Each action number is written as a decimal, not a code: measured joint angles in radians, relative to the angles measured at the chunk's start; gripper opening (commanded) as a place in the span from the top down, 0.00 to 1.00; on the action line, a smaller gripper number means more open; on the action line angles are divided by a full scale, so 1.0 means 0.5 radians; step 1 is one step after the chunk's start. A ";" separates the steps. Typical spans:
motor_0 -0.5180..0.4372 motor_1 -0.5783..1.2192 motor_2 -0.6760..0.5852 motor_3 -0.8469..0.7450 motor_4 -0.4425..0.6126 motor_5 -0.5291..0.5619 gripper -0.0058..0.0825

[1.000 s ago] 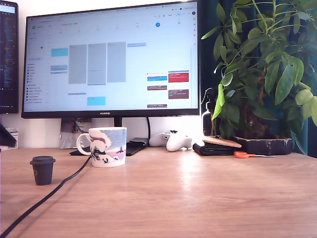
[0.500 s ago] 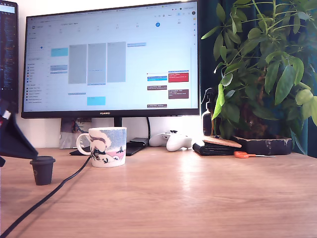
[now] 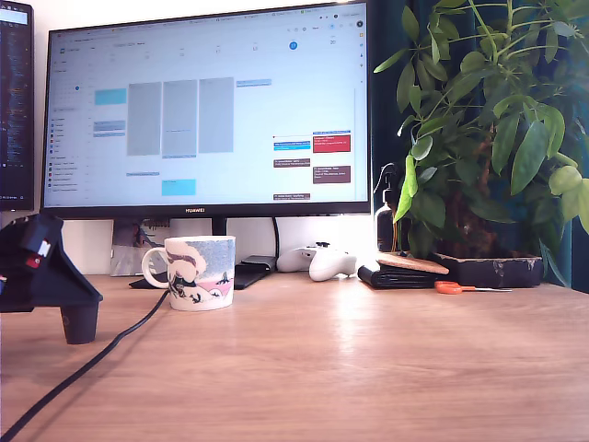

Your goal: Pick the grey coffee capsule and place it inside the blue coffee cup

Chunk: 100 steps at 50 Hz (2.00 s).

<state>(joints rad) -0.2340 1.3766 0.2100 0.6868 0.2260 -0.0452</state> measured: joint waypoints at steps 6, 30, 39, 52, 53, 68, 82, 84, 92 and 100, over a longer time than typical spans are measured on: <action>0.000 0.111 0.031 0.030 -0.011 0.047 0.08; 0.000 0.484 0.308 0.002 0.034 0.114 0.66; 0.000 0.484 0.310 -0.010 0.055 0.151 0.94; 0.000 0.484 0.310 0.053 0.056 0.151 0.96; 0.000 0.484 0.310 0.063 0.056 0.150 0.96; 0.000 0.415 0.310 0.166 0.056 0.149 0.96; -0.001 0.182 0.443 0.169 0.132 0.089 0.96; -0.001 0.179 0.494 0.169 0.143 0.082 0.96; -0.004 0.180 0.691 0.121 0.171 0.049 0.96; -0.014 0.234 0.900 0.063 0.212 0.047 0.96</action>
<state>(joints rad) -0.2409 1.4937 0.6601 0.7181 0.3321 -0.0219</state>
